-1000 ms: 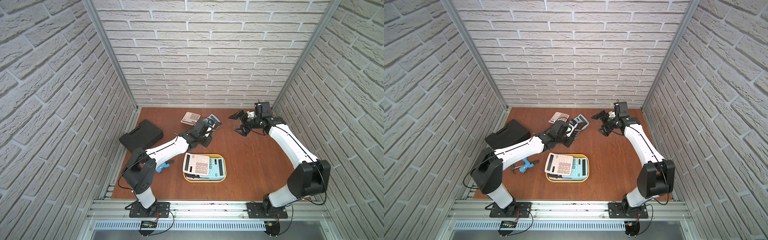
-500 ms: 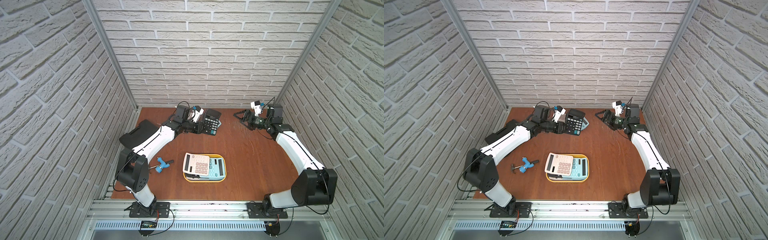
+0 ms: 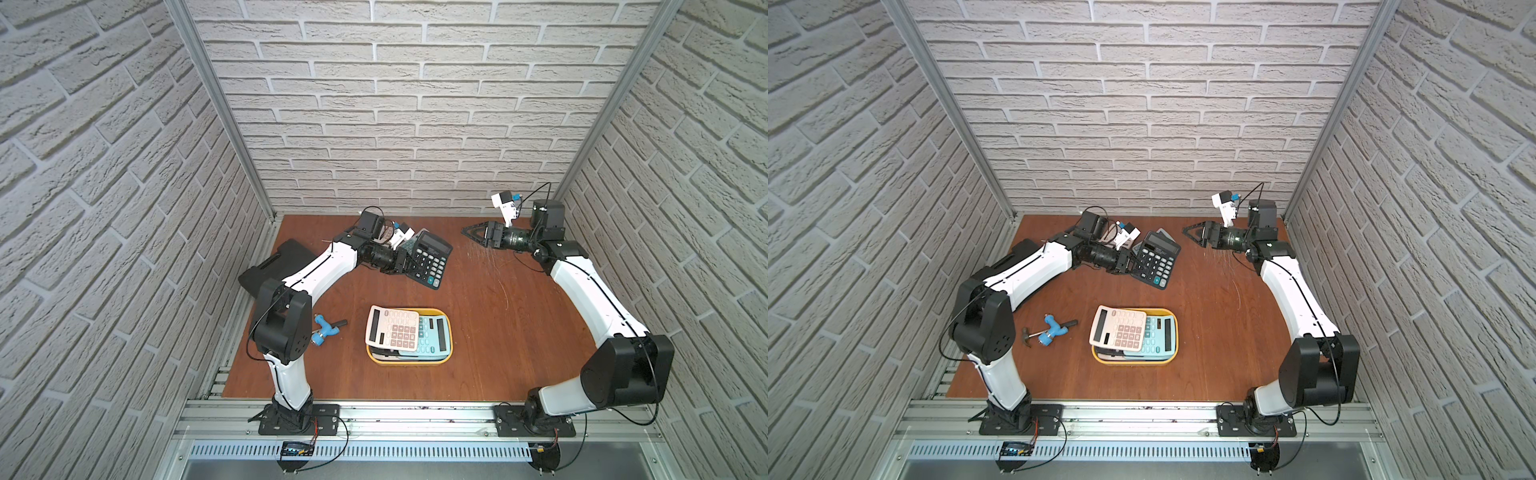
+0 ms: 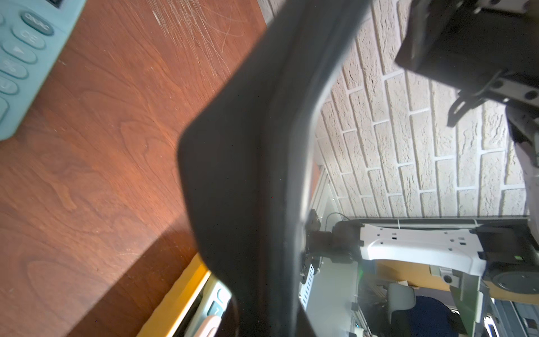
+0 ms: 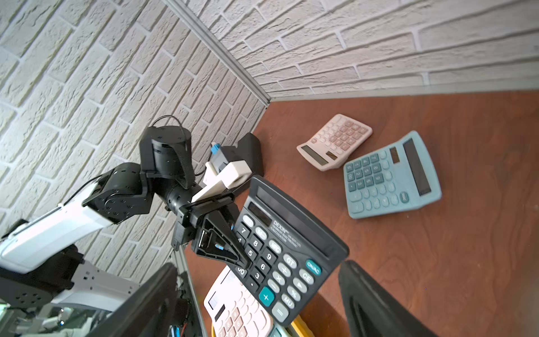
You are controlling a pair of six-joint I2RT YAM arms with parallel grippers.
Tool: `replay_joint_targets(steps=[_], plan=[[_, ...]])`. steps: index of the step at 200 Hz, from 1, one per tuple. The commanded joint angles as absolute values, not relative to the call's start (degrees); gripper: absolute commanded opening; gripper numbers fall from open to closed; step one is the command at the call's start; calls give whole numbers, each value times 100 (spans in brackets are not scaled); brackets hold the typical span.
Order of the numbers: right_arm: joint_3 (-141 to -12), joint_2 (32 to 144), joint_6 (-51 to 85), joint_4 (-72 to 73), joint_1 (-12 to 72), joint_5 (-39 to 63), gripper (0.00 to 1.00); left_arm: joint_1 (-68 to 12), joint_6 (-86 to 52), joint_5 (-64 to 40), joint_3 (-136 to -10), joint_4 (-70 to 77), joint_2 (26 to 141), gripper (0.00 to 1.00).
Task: Put the calculator in the storage box
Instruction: Pick up the calculator from the center of the board.
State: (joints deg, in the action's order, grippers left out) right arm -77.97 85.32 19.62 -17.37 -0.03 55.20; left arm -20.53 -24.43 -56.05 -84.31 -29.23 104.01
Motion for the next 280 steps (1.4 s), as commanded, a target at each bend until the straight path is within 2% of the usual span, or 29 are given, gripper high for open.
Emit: replay_joint_targets(steps=[1, 56, 148, 257, 280], plan=[[-8103, 8743, 1431, -1979, 74, 5939, 85, -2030, -2260, -6074, -8354, -2761, 10262, 0], [-8826, 9536, 1147, -2710, 270, 6559, 75, -2061, -2309, -6603, -8095, -2380, 10210, 0], [-9121, 9929, 656, -3482, 366, 6977, 69, -2052, -2451, -7264, -7894, -1715, 10378, 0], [-9534, 10106, -217, -4454, 580, 6472, 66, -2064, -2419, -7499, -7717, -1455, 10332, 0], [-9568, 10125, -293, -4512, 616, 6381, 62, -2064, -2436, -7514, -7717, -1428, 10340, 0]])
